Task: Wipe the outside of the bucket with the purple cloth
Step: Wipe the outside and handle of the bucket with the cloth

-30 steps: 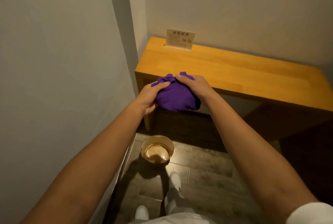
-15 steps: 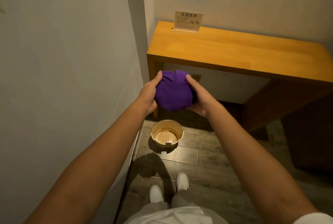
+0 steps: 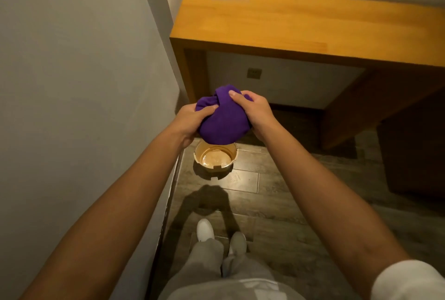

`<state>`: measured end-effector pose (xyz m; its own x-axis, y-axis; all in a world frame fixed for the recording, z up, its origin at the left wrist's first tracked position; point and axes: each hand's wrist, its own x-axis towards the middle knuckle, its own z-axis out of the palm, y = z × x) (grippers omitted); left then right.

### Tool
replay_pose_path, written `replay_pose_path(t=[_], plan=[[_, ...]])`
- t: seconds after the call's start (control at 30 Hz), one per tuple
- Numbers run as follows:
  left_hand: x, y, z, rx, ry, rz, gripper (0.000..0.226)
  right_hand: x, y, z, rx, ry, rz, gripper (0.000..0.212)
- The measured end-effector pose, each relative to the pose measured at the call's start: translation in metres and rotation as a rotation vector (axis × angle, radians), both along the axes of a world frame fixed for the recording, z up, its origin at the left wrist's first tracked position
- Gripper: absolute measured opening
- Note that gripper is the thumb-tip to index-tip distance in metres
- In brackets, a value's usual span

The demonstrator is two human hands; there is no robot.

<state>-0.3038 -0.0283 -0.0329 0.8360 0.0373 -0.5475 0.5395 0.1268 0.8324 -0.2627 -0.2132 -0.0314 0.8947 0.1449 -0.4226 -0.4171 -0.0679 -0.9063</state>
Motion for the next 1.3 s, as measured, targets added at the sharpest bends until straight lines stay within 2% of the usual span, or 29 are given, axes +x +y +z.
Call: replay_pose_path(t=[0.07,0.1,0.17,0.27,0.37,0.43,0.53,0.57,0.67,0.73,0.83,0.9,0.97,1.03,1.17,1.3], plan=[[-0.002,-0.014,-0.008,0.043,-0.035,0.068,0.021,-0.004,-0.006,-0.011,-0.128,-0.087,-0.003,0.040],[-0.003,-0.020,-0.013,0.061,-0.053,0.076,0.021,-0.006,-0.011,-0.018,-0.198,-0.130,-0.004,0.050],[-0.007,-0.029,-0.021,0.131,-0.095,0.029,0.022,-0.014,-0.019,-0.033,-0.246,-0.160,0.031,0.064],[-0.007,-0.039,-0.031,0.276,-0.191,-0.054,0.019,-0.025,-0.024,-0.049,-0.140,-0.091,0.116,0.072],[0.000,-0.050,-0.038,0.316,-0.228,-0.042,0.016,-0.025,-0.019,-0.068,-0.087,-0.093,0.078,0.069],[0.010,-0.052,-0.050,0.195,-0.143,0.000,0.016,-0.015,-0.010,-0.082,-0.041,-0.062,0.056,0.065],[0.024,-0.049,-0.070,-0.343,0.072,0.092,0.038,0.004,0.000,-0.110,0.000,0.001,-0.073,0.062],[0.029,-0.048,-0.076,-0.444,0.103,0.061,0.047,0.008,0.001,-0.121,-0.013,0.013,-0.130,0.062],[0.046,-0.052,-0.108,-0.451,0.102,-0.113,0.071,0.020,-0.004,-0.165,-0.071,0.019,-0.237,0.057],[0.056,-0.056,-0.135,-0.423,0.091,-0.189,0.075,0.027,-0.007,-0.198,-0.060,0.033,-0.310,0.049],[0.070,-0.060,-0.177,-0.189,-0.033,-0.280,0.063,0.039,-0.013,-0.244,-0.016,0.046,-0.402,0.030],[0.070,-0.067,-0.209,0.090,-0.227,-0.296,0.049,0.047,-0.016,-0.275,0.028,0.044,-0.428,0.017],[0.061,-0.068,-0.245,0.273,-0.430,-0.228,0.042,0.050,-0.022,-0.300,0.093,0.074,-0.456,0.016],[0.046,-0.064,-0.286,0.316,-0.557,-0.166,0.042,0.052,-0.027,-0.325,0.155,0.104,-0.459,0.021],[0.029,-0.065,-0.348,0.376,-0.590,-0.253,0.044,0.042,-0.032,-0.383,0.321,0.142,-0.387,0.039],[0.019,-0.074,-0.393,0.576,-0.736,-0.368,0.047,0.025,-0.029,-0.424,0.505,0.108,-0.236,0.081]])
